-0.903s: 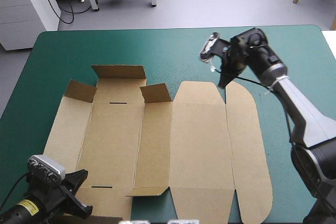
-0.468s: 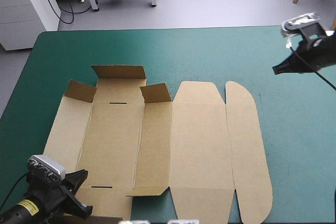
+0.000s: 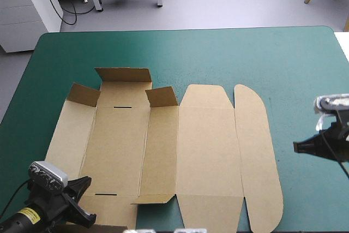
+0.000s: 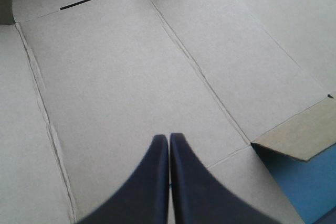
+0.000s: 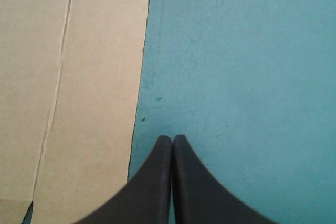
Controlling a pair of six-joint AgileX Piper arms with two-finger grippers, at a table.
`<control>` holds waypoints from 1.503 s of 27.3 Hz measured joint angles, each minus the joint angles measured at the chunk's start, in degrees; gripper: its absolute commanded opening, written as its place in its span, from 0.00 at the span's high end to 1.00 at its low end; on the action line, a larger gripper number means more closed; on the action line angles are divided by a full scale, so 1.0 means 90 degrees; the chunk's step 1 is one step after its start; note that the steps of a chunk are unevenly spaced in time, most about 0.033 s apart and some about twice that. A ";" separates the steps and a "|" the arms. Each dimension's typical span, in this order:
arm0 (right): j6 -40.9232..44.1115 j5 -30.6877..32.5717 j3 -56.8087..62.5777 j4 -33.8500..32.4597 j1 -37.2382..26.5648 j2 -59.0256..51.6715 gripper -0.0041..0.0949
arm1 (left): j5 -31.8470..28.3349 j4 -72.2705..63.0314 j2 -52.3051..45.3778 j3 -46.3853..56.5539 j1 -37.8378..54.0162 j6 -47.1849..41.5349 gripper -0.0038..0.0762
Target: Fold the box
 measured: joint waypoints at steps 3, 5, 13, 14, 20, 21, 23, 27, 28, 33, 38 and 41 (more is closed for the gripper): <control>0.0120 -0.0054 0.0751 0.0030 0.0000 -0.0748 0.98 | 0.0000 0.0000 0.0000 0.0000 0.0000 0.0000 0.96; 0.0245 -0.0164 0.1139 0.0053 0.0000 -0.1164 0.98 | 0.0000 0.0000 0.0000 0.0000 0.0000 0.0000 0.96; 0.0393 -0.0669 0.2176 0.0422 0.0000 -0.2433 0.98 | 0.0000 0.0000 0.0000 0.0000 0.0000 0.0000 0.96; 0.0393 -0.0691 0.2259 0.0454 0.0000 -0.2483 0.98 | 0.0000 0.0000 0.0000 0.0000 0.0000 0.0000 0.96; 0.0379 -0.0887 0.2660 0.0634 0.0000 -0.2566 0.98 | 0.0000 0.0000 0.0000 0.0000 0.0000 -0.0027 0.96; 0.0289 -0.0925 0.2750 0.0737 0.0000 -0.2566 0.98 | 0.0035 0.0000 0.0028 -0.0008 0.0000 -0.0129 0.96; 0.0193 -0.0948 0.2830 0.0789 0.0000 -0.2566 0.98 | 0.0110 0.0000 0.0139 -0.0063 0.0000 -0.0240 0.96; 0.0111 -0.1041 0.2994 0.0884 0.0000 -0.2567 0.98 | 0.0228 0.0020 0.0602 -0.0311 0.0000 -0.0304 0.96; 0.0105 -0.1063 0.3029 0.0901 0.0000 -0.2567 0.98 | 0.0236 0.0020 0.0759 -0.0406 0.0000 -0.0310 0.96; 0.0095 -0.1192 0.3139 0.0934 0.0000 -0.2573 0.98 | 0.0236 0.0087 0.1630 -0.0913 0.0000 -0.0331 0.96; 0.0050 -0.1224 0.3172 0.0956 0.0000 -0.2573 0.98 | 0.0171 0.0338 0.3121 -0.1805 0.0000 -0.0590 0.96; 0.0037 -0.1238 0.3172 0.0956 0.0023 -0.2573 0.98 | 0.0150 0.0424 0.3684 -0.2184 0.0046 -0.0711 0.96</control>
